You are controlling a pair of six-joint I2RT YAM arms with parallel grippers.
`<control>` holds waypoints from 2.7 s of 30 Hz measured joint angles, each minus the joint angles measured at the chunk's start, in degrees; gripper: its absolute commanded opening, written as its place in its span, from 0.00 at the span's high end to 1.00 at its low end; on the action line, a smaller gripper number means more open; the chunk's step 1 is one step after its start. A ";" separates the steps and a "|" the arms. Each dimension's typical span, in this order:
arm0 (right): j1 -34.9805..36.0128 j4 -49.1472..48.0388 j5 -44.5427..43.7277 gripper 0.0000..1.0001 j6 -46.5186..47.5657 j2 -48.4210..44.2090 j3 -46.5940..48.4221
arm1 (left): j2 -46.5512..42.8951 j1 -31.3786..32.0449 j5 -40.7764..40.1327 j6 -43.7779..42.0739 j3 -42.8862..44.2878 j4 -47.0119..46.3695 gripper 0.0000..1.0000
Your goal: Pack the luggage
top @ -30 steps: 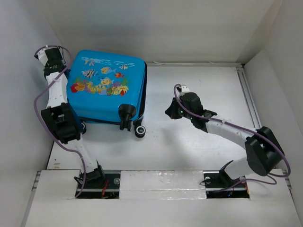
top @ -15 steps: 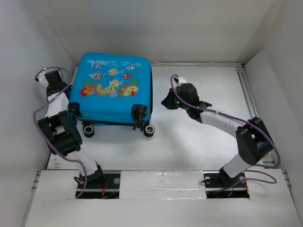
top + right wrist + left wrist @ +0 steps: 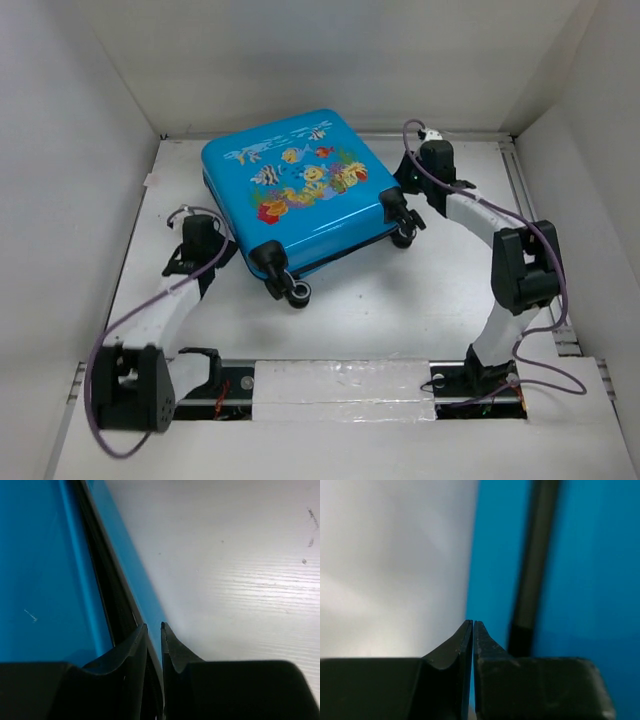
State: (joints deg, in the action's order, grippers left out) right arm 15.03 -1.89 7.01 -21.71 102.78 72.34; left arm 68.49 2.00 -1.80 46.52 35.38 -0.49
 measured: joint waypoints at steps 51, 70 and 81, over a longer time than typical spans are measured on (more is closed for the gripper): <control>14.43 1.55 -20.90 1.00 -6.01 -11.98 -16.26 | 50.56 -10.93 18.21 -4.42 49.29 -10.80 0.78; 2.95 20.04 -11.37 0.44 7.13 26.91 46.25 | -19.56 22.10 -23.85 10.19 -16.00 -7.67 0.80; 4.48 15.65 -4.81 1.00 4.35 -9.01 23.06 | -36.41 29.38 -31.21 7.56 -10.95 7.69 0.40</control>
State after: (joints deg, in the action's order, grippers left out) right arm 19.51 13.76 2.20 -17.37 93.78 95.39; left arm 32.08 31.38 -33.01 54.08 24.43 7.20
